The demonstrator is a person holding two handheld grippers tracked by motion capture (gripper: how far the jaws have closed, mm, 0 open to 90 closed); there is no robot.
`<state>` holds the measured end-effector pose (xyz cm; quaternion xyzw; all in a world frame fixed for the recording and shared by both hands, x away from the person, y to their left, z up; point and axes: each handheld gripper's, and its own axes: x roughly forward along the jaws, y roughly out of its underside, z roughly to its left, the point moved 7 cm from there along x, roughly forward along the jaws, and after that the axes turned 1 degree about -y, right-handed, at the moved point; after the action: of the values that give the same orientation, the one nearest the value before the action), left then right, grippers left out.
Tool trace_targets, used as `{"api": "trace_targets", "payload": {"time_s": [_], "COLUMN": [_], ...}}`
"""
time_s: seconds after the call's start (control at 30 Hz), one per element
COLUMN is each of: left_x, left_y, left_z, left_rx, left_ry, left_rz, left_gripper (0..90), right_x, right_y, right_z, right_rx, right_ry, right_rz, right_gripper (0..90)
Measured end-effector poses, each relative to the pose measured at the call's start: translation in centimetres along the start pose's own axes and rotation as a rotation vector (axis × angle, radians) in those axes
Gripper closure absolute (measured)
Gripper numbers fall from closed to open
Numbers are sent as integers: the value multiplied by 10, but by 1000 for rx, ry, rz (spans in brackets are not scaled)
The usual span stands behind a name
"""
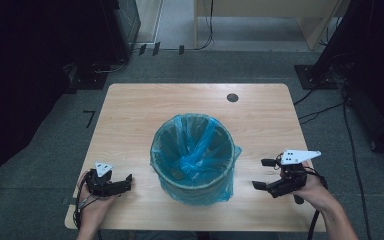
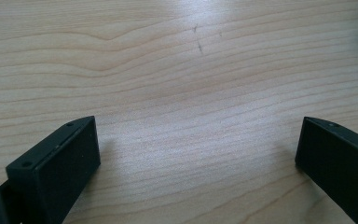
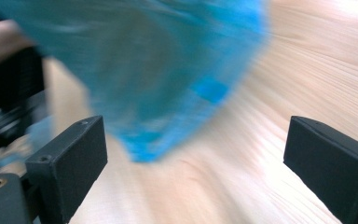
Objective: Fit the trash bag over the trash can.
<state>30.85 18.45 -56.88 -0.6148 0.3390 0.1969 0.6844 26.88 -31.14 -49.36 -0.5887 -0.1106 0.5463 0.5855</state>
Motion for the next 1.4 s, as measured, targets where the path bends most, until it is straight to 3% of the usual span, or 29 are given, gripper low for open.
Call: {"api": "trace_targets", "payload": {"time_s": [0.1, 0.37, 0.53, 0.67, 1.0, 1.4], "left_x": [0, 0, 0, 0, 0, 0], "left_y": [0, 0, 0, 0, 0, 0], "left_z": [0, 0, 0, 0, 0, 0], "left_rx": [0, -1, -1, -1, -1, -4], "left_ry": [0, 0, 0, 0, -1, -3], "left_rz": [0, 0, -1, -1, 0, 0], "left_gripper": [0, 0, 0, 0, 0, 0], "right_x": [-2, -6, -14, -21, -39, -50], "right_y": [9, 30, 39, 48, 69, 93], "right_z": [-15, -41, -50, -55, -61, -60], "right_rx": [65, 152, 209, 238, 298, 342], "right_ry": [105, 346, 432, 502, 590, 633], "right_rz": [-18, -18, -39, -22, -25, -15], "right_gripper": [43, 0, 0, 0, 0, 0]}}
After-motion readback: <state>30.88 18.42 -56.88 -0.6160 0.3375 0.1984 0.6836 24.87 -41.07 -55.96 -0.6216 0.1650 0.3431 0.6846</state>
